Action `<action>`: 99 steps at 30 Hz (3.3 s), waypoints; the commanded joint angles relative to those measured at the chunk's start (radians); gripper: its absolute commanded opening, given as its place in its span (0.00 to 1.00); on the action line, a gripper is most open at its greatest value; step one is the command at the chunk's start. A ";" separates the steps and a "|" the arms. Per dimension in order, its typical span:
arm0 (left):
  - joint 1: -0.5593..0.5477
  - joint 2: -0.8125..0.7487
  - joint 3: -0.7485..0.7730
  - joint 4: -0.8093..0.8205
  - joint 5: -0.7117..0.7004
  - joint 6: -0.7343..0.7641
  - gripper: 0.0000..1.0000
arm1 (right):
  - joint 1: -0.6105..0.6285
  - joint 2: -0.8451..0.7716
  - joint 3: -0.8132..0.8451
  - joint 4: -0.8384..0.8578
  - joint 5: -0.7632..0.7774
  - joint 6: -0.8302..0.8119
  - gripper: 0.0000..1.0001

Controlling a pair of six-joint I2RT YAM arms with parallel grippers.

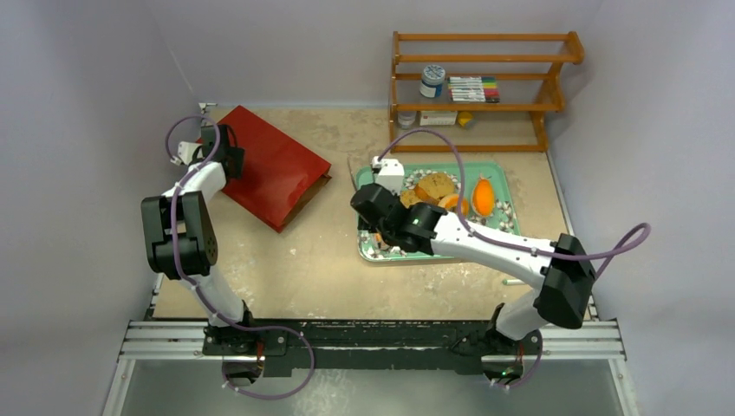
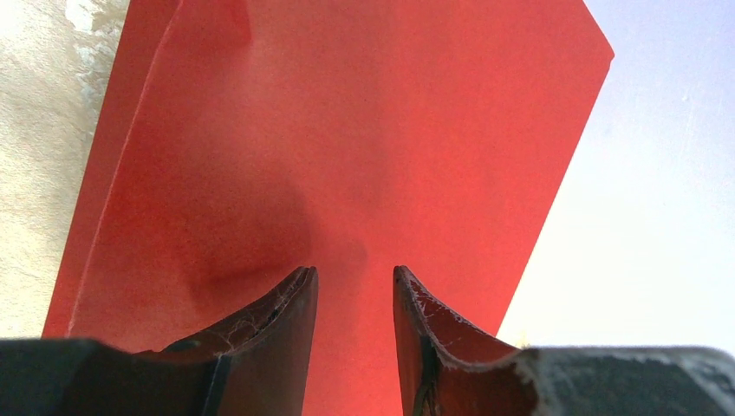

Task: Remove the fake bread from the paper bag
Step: Place the clamp at the center of the board.

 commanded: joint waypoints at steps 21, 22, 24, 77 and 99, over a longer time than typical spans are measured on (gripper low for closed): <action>-0.002 -0.121 0.022 -0.006 -0.029 0.065 0.37 | 0.182 0.206 0.059 0.181 -0.155 -0.114 0.38; -0.001 -0.122 0.022 -0.010 -0.029 0.068 0.37 | 0.183 0.219 0.066 0.178 -0.166 -0.113 0.38; -0.001 -0.127 0.018 -0.013 -0.029 0.071 0.37 | 0.182 0.243 0.078 0.172 -0.180 -0.113 0.38; -0.002 -0.269 -0.087 -0.021 -0.021 0.103 0.37 | 0.065 0.702 0.364 0.561 -0.176 -0.287 0.41; -0.017 -0.431 -0.114 -0.095 -0.060 0.149 0.38 | 0.104 0.418 0.218 0.372 -0.144 -0.321 1.00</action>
